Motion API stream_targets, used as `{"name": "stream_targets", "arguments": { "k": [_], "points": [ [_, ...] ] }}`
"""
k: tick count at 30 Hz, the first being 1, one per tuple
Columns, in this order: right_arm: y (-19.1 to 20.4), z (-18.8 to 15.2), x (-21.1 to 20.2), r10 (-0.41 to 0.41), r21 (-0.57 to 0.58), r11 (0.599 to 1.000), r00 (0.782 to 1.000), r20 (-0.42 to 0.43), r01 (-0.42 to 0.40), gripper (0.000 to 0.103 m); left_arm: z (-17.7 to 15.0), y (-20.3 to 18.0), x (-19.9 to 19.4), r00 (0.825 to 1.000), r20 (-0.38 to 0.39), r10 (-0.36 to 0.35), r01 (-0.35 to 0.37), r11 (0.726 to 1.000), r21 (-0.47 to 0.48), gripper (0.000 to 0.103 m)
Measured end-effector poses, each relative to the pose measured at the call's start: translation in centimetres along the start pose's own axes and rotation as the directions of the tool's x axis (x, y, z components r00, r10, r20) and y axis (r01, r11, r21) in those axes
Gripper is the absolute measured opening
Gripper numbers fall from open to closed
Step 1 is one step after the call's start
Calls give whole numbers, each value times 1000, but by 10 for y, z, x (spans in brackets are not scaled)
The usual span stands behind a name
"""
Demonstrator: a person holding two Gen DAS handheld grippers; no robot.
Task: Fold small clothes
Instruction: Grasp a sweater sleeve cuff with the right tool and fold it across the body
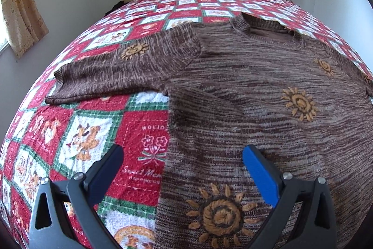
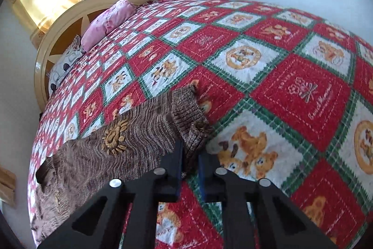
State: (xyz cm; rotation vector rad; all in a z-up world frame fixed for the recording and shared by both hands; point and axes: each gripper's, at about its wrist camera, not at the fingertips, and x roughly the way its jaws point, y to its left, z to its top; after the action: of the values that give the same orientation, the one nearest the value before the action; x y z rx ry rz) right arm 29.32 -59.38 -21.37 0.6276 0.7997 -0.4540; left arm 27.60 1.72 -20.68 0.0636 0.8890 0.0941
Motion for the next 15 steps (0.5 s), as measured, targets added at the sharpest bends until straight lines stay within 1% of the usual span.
{"name": "stream_targets", "arguments": {
  "k": [1, 3, 5, 8, 9, 12, 13, 14, 15],
  "points": [
    [4, 0, -2, -3, -22, 1000, 1000, 12, 3, 8, 0, 0, 0, 1000, -1, 0, 0, 1000, -1, 103],
    [20, 1, -10, -11, -94, 995, 999, 51, 16, 8, 0, 0, 0, 1000, -3, 0, 0, 1000, -4, 103],
    [39, 1, -19, 1, -163, 987, 997, 82, 12, 8, 0, 0, 1, 1000, -4, 2, -2, 1000, -4, 103],
    [81, -4, -35, 41, -296, 955, 992, 122, -3, 7, 0, -1, 1, 1000, -3, 10, -10, 1000, 1, 103],
    [104, -9, -40, 63, -366, 931, 989, 132, -10, 7, 0, -1, 0, 1000, -2, 11, -11, 1000, 2, 103],
    [154, -30, -45, 112, -515, 857, 985, 130, -29, 7, -1, -1, 1, 1000, -3, 13, -13, 1000, 0, 103],
    [169, -39, -45, 126, -557, 830, 984, 124, -36, 7, 0, -1, 1, 1000, -3, 14, -14, 1000, 0, 103],
    [189, -53, -44, 149, -610, 790, 983, 106, -54, 7, -1, -1, 1, 1000, -3, 14, -14, 1000, 1, 103],
    [200, -63, -42, 165, -639, 765, 983, 83, -74, 7, -1, -1, 1, 1000, -3, 16, -16, 1000, 0, 103]
  ]
}}
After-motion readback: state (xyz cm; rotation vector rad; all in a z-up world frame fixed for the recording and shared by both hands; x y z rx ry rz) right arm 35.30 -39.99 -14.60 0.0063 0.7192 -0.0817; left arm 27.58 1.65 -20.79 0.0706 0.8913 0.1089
